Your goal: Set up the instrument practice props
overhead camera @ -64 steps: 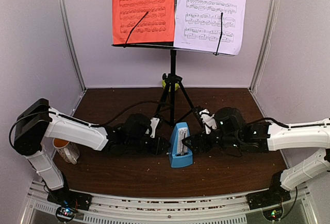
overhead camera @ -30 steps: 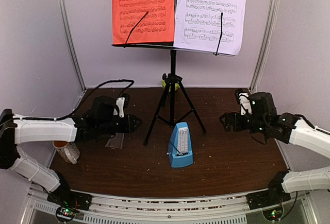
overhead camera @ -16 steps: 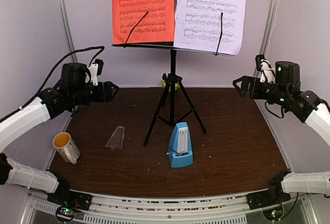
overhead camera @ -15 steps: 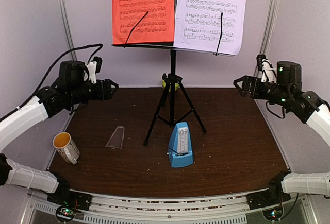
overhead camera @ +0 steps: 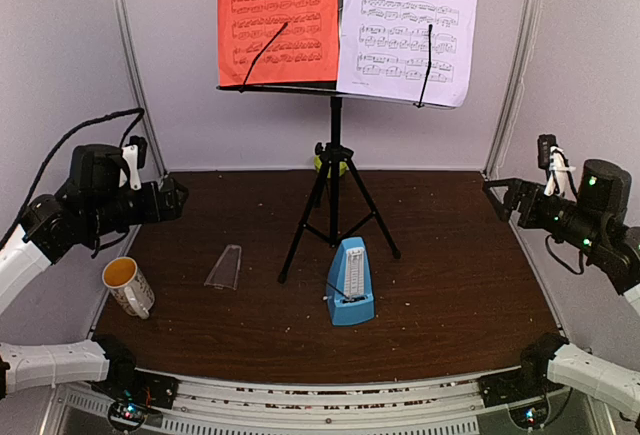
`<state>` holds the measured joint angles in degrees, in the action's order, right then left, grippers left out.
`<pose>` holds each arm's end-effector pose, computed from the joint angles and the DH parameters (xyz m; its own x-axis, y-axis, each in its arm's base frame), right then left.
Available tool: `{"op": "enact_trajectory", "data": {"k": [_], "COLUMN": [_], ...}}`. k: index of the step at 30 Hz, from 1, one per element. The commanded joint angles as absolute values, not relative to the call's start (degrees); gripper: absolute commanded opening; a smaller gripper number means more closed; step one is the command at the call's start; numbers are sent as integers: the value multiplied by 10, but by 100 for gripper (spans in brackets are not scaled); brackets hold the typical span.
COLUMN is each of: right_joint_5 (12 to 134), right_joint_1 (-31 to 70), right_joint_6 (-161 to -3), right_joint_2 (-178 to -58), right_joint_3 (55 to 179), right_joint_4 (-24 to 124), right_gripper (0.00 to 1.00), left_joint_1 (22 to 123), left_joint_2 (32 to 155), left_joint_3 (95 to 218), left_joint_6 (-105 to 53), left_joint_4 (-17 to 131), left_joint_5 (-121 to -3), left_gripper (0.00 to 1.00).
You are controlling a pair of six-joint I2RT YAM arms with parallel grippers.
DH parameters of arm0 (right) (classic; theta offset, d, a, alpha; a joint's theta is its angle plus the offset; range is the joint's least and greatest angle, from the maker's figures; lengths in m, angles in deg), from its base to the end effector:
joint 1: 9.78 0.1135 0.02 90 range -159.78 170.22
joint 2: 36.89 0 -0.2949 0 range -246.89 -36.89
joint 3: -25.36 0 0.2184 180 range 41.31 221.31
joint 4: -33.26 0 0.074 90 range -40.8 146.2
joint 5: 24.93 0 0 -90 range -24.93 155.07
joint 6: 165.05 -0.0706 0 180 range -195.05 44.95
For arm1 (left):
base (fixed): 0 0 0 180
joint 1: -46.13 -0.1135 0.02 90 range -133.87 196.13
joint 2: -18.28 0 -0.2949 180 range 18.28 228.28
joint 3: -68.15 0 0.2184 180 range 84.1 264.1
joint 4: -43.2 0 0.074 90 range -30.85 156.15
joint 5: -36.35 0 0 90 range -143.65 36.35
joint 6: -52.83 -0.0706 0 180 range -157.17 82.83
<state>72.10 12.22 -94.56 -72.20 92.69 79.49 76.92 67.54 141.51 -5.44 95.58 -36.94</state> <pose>0.0934 0.0470 0.3644 -0.3754 0.2058 -0.9037 -0.3781 0.8562 0.3521 0.1406 -0.0602 0.3590 -0.4896 -0.2946 -0.8207 0.0179 0.9376 -0.3473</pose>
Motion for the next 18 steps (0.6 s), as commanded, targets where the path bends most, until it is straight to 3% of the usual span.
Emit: {"op": "enact_trajectory", "data": {"k": [1, 9, 18], "right_joint_5": [707, 703, 705], "right_joint_1": [118, 118, 118], "right_joint_6": [-967, -1001, -1012], "right_joint_2": [-681, -641, -631], "right_joint_3": [864, 762, 743], "right_joint_4": [827, 817, 804], "right_gripper": [100, 100, 100], "left_joint_1": [767, 766, 766], "left_joint_2": [650, 649, 671], "left_joint_3": [1364, 1284, 1288], "left_joint_6": [-4, 51, 54], "left_joint_4": [1032, 1030, 1023], "left_joint_5": [-311, -323, -319], "left_gripper": [98, 98, 98]}}
